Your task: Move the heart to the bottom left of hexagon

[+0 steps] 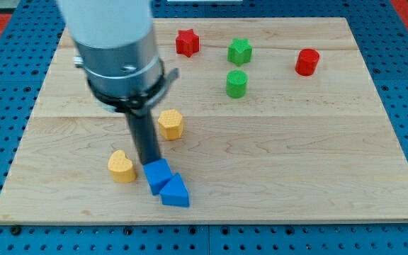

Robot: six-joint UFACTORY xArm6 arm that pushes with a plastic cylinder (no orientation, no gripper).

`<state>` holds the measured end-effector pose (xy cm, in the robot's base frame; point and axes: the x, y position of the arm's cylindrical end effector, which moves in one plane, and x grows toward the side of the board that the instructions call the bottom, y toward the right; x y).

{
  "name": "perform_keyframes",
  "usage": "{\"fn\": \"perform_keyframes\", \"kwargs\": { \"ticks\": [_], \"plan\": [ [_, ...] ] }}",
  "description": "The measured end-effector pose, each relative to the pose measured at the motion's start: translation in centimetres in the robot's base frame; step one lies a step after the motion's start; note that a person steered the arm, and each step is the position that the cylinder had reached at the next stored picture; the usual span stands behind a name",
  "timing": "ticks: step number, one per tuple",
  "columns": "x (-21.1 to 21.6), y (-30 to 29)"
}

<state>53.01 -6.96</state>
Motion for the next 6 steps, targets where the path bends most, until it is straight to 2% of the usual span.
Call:
{"fn": "perform_keyframes", "kwargs": {
  "ticks": [1, 2, 3, 4, 5, 6],
  "plan": [
    [-2.2, 2.0],
    [-6.8, 1.4],
    [-6.4, 0.5],
    [-1.9, -6.2],
    [-1.5, -14.6],
    [3.7, -16.3]
  ]
}}
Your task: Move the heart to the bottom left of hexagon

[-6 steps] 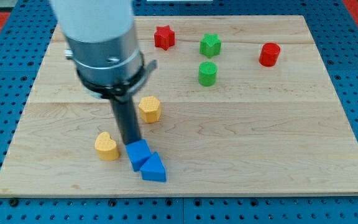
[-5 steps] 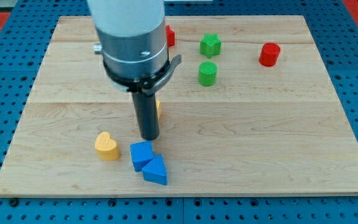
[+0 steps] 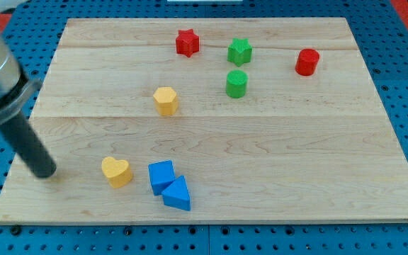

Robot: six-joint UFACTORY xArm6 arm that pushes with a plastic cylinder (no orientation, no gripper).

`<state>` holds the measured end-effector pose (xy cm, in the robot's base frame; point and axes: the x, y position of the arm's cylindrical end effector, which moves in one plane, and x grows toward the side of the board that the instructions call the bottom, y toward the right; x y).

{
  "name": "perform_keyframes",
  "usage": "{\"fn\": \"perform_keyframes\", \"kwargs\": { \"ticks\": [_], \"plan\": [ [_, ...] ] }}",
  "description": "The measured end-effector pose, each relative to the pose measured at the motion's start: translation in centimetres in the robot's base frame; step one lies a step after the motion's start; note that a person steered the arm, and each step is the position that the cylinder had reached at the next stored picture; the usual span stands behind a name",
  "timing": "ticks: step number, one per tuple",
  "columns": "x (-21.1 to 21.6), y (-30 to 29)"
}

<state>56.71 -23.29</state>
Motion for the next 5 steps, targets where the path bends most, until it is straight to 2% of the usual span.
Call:
{"fn": "perform_keyframes", "kwargs": {
  "ticks": [1, 3, 5],
  "plan": [
    [4.5, 4.1],
    [-2.4, 13.5],
    [-7.4, 16.8]
  ]
}}
